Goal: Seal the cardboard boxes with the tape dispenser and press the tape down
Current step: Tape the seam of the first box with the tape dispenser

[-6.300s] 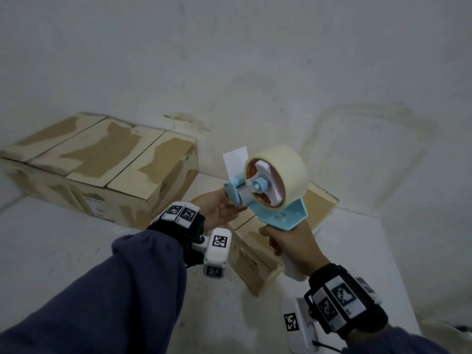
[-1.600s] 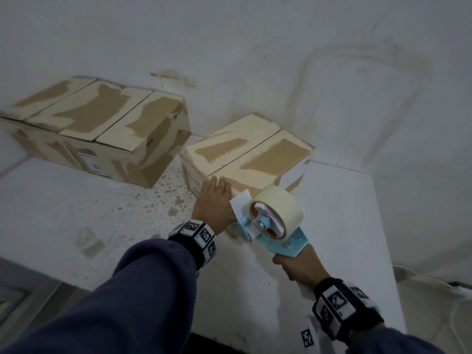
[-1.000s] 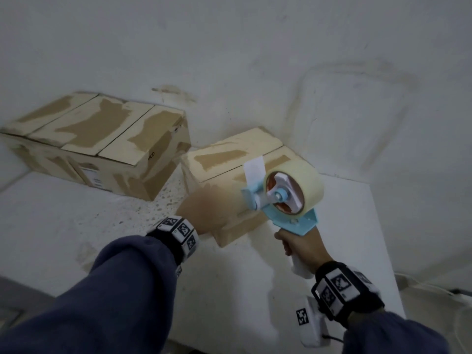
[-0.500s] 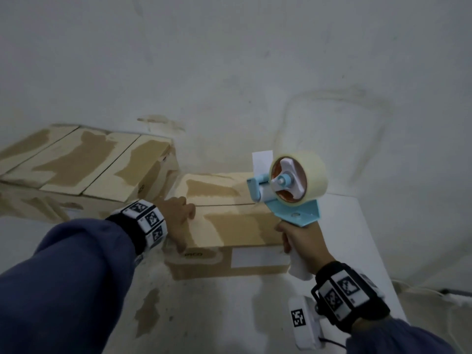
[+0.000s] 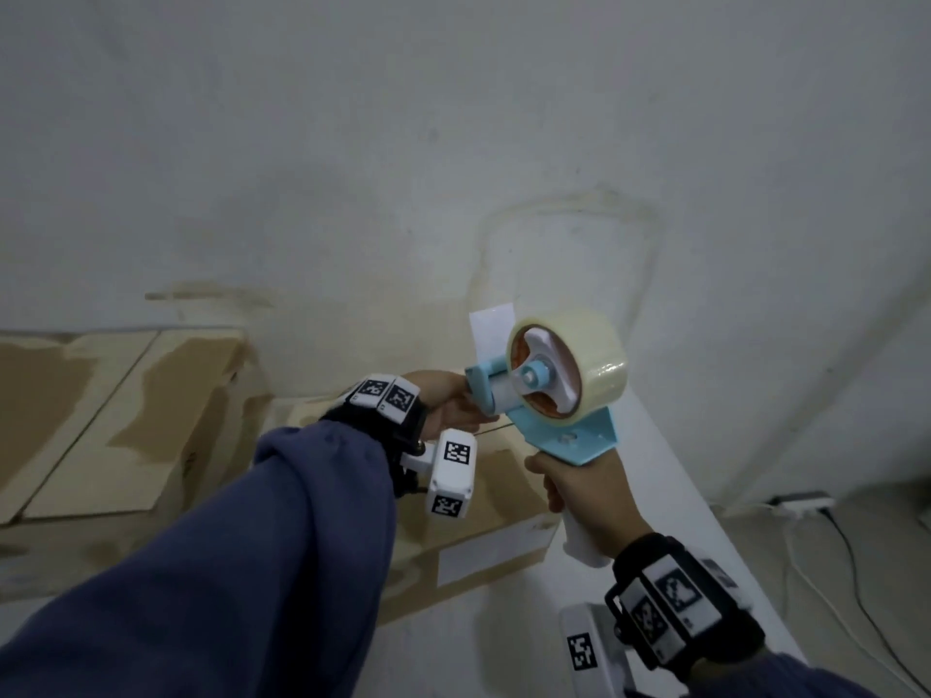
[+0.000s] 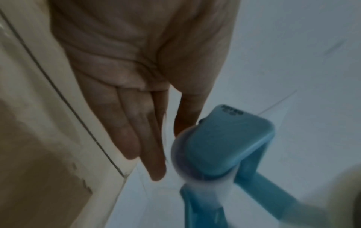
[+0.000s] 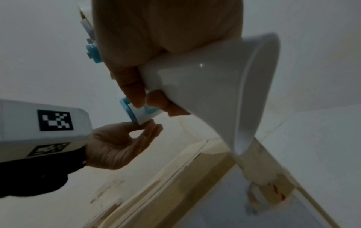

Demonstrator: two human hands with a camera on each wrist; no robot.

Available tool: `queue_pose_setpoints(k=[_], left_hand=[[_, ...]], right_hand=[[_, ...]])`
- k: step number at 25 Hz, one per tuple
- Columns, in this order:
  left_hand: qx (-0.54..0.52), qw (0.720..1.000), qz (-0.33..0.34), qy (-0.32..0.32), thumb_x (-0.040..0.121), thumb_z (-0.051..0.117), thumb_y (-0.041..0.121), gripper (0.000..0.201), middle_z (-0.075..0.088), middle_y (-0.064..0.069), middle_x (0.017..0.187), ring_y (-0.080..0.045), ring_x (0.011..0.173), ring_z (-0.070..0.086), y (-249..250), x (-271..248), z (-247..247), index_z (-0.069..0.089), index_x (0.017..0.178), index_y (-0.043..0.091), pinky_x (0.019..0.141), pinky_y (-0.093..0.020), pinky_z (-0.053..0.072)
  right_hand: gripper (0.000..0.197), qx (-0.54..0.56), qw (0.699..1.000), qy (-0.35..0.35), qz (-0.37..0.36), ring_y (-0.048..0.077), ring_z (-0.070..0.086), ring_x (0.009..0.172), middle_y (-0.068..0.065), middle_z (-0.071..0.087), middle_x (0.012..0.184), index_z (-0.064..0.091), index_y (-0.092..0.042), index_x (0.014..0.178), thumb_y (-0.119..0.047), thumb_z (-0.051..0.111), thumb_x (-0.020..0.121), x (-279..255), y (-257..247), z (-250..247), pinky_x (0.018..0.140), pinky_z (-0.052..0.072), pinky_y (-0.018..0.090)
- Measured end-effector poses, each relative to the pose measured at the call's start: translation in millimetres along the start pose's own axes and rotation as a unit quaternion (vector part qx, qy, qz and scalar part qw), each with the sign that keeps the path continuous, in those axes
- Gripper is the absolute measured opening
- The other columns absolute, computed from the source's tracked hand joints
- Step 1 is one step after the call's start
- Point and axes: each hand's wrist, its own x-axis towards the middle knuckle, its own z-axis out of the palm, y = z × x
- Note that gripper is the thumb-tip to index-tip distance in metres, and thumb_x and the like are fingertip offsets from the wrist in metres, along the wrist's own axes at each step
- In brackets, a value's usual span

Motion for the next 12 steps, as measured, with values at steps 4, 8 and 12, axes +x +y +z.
queue_pose_setpoints(k=[4,8,12], left_hand=[[0.108,0.992,0.031,0.052,0.087,0.056,0.002,0.011,0.062,-0.008,0.050,-0.012,0.036,0.056,6,21,8,0.062,0.078,0.004,0.047,-0.020,0.055],[0.169,0.980,0.083,0.061,0.088,0.054,0.000,0.012,0.065,-0.002,0.049,-0.010,0.039,0.058,33,51,12,0.061,0.079,0.004,0.053,-0.023,0.054],[0.195,0.960,0.165,0.113,0.087,0.055,-0.005,0.019,0.068,-0.016,0.090,-0.013,0.056,0.062,69,97,-8,0.065,0.103,-0.008,0.045,-0.018,0.051]], right_hand=[[0.014,0.013,0.999,0.038,0.022,0.022,0.046,0.048,0.006,0.054,0.053,0.058,-0.006,0.069,0.005,0.066,0.069,-7,8,0,0.045,0.040,0.029],[0.013,0.037,0.996,0.065,0.050,0.023,0.046,0.050,0.009,0.052,0.055,0.058,-0.005,0.071,0.004,0.066,0.072,0,11,-5,0.046,0.042,0.028],[0.014,0.012,0.995,0.071,0.071,0.020,0.055,0.051,0.005,0.062,0.060,0.061,-0.010,0.069,0.001,0.070,0.071,14,19,-16,0.050,0.047,0.030]])
